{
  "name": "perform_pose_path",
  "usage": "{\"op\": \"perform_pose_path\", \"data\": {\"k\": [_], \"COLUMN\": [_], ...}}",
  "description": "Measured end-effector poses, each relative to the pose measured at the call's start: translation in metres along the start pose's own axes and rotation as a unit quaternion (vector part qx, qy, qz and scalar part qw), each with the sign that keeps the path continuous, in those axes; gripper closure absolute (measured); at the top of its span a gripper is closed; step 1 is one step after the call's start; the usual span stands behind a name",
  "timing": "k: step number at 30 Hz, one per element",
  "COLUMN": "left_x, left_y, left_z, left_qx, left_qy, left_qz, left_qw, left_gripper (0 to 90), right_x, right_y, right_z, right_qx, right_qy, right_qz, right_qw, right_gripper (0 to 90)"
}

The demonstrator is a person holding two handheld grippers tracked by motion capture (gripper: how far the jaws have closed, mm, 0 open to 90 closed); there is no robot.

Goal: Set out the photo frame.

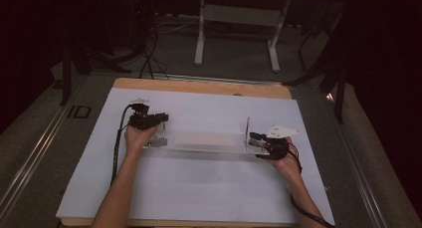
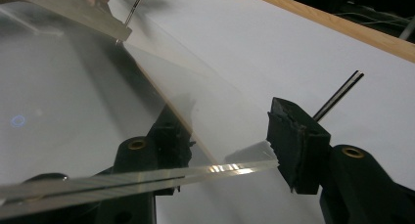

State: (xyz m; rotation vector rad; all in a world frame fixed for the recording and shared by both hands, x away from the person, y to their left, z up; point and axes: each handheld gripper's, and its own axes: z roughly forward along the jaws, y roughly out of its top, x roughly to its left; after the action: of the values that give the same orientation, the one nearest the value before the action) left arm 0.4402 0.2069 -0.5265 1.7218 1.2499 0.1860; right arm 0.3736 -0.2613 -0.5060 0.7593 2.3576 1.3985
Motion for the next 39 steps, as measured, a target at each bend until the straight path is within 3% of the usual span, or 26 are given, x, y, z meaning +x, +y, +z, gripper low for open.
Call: {"op": "perform_pose_path", "data": {"k": [9, 15, 22, 31, 39], "left_x": [-0.008, -0.010, -0.016, -0.013, -0.014], "left_y": [-0.001, -0.005, -0.011, -0.014, -0.014], "left_z": [-0.023, -0.037, -0.045, -0.055, -0.061], "left_qx": [-0.019, -0.037, -0.036, -0.046, -0.054], "left_qy": [0.021, 0.016, 0.007, 0.010, 0.014], "left_qz": [0.045, 0.052, 0.072, 0.071, 0.082], "left_qw": [0.9986, 0.9979, 0.9967, 0.9964, 0.9951], "left_gripper": [61.9, 61.6, 60.4, 60.1, 59.9], "right_x": [-0.001, -0.002, -0.004, -0.012, -0.019], "right_y": [0.001, 0.003, 0.005, 0.012, 0.016], "right_z": [0.000, 0.000, 0.000, 0.002, 0.003], "right_qx": [0.001, 0.003, 0.001, -0.015, -0.025], "right_qy": [0.002, 0.003, 0.005, 0.002, 0.003], "right_qz": [0.004, 0.007, 0.015, 0.042, 0.058], "right_qw": [1.0000, 1.0000, 0.9999, 0.9990, 0.9980], "right_gripper": [49.5, 49.5, 49.4, 49.4, 49.6]}}
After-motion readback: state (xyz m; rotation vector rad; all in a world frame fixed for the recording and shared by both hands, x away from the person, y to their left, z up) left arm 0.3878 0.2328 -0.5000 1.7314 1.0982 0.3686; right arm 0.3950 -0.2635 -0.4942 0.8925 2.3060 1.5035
